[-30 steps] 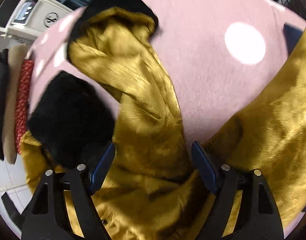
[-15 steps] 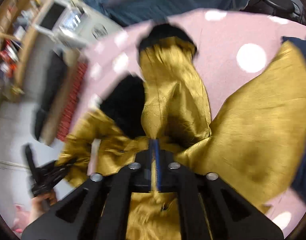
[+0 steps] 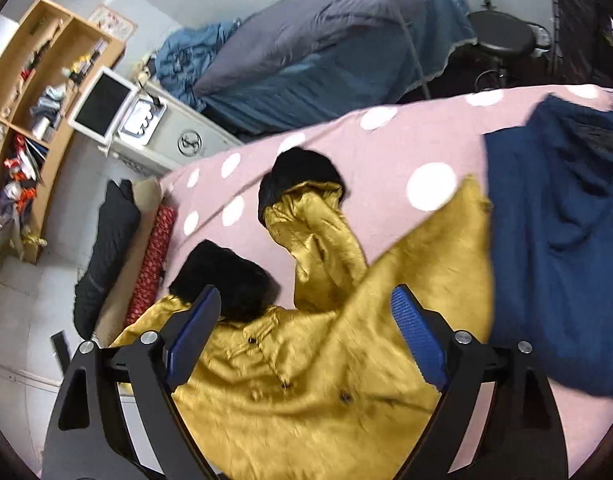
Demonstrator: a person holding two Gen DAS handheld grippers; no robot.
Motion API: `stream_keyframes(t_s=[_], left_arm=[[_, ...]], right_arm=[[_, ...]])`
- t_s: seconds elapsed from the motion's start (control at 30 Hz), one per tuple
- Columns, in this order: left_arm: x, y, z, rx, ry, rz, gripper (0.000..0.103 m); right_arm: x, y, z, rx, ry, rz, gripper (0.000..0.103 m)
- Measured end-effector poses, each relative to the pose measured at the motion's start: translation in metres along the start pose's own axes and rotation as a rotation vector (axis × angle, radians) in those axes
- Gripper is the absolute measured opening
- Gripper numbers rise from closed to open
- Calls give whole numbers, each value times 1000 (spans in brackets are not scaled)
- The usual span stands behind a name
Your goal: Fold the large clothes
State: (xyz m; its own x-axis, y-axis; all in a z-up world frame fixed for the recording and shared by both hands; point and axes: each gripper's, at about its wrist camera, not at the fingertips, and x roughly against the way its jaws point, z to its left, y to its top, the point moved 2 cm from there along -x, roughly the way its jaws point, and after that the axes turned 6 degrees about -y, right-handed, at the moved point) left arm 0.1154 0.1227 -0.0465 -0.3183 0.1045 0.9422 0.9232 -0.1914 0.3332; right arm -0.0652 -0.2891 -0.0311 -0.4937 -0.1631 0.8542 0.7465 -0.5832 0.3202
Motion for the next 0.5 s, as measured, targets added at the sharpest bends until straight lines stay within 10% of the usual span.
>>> stream_keyframes(t_s=[0.3,0.37,0.5], left_arm=[[6,-49,33,158,5,32,15],[8,-56,39,187,5,34,15],[15,-54,53,211,24,23,15]], right_arm=[[-185,0,29,56,-155,271,85],[-215,-14,23,75,-230,354,20],[-200,-33,21,-12,-106,348,10]])
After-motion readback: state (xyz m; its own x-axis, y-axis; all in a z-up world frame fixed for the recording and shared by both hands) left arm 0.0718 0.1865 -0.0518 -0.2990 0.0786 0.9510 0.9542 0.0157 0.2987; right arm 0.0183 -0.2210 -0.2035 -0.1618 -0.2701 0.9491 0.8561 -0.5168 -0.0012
